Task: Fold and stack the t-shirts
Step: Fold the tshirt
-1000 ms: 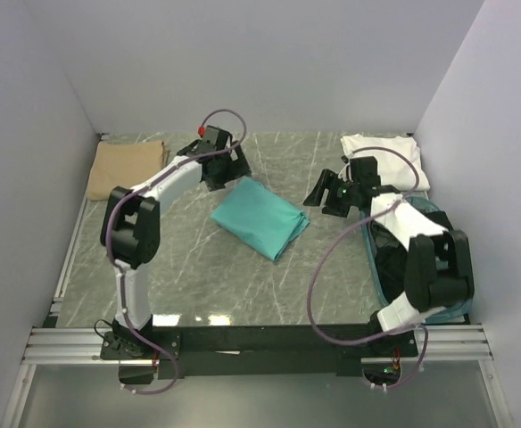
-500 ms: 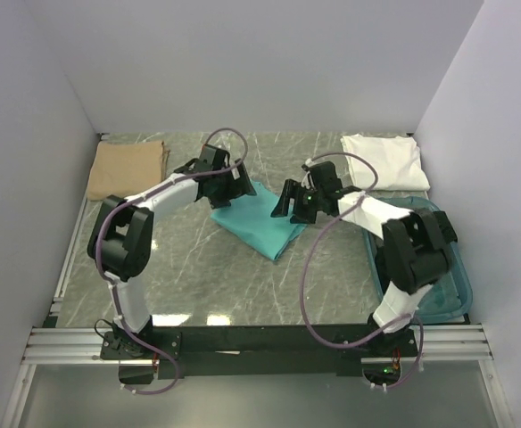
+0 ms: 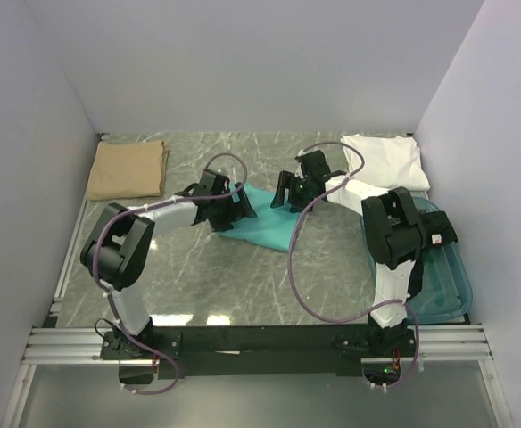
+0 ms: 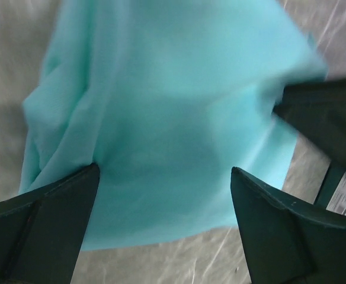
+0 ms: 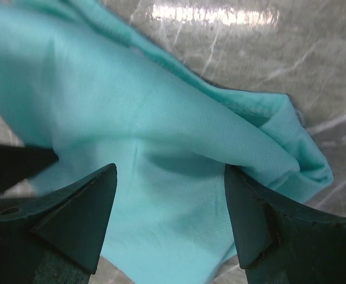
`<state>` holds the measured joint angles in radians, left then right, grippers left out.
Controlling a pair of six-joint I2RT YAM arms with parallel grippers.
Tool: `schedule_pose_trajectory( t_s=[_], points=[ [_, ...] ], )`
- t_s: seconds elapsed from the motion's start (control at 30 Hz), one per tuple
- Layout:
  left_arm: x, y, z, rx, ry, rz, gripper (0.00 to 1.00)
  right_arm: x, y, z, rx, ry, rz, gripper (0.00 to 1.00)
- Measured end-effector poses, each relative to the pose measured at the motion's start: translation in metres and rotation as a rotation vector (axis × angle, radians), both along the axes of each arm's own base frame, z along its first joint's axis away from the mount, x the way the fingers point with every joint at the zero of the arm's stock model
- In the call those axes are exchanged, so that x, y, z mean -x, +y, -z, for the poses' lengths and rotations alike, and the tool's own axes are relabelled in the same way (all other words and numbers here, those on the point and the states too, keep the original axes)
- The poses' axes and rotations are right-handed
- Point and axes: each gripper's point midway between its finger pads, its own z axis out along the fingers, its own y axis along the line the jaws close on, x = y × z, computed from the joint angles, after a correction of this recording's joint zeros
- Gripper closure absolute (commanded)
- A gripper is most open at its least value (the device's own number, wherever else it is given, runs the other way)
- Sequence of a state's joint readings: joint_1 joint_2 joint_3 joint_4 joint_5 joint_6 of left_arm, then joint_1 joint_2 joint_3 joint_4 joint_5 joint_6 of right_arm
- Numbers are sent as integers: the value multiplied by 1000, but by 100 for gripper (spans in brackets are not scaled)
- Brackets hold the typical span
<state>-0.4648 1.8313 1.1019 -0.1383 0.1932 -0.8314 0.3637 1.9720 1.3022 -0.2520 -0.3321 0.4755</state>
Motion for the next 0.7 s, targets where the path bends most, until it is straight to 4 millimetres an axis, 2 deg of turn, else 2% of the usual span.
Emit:
schedule_pose_trajectory(
  t_s=[0.2,0.27,0.4,0.47,0.53,0.6,0.7],
  points=[
    [50,-8,-3,-51,36,18,1,1,-6,-7,43,-23,-43,20],
    [52,-3,-4,-89,35,3,1,7,-8,-18,38,-40,-42,20],
    [34,9,-18,-146,15,-52,1,32,-10,-58,-35,-106,-44,20],
    [18,7,-31,-139,-21,-61,1,49,-7,-83,-108,-155,-57,20],
    [3,4,-42,-127,-50,-69,1,66,-4,-99,-181,-186,-73,20],
    [-12,0,-49,-118,-72,-74,0,81,-1,-101,-228,-185,-88,20],
    [-30,-2,-46,-125,-78,-78,1,105,1,-85,-265,-133,-107,20]
  ],
)
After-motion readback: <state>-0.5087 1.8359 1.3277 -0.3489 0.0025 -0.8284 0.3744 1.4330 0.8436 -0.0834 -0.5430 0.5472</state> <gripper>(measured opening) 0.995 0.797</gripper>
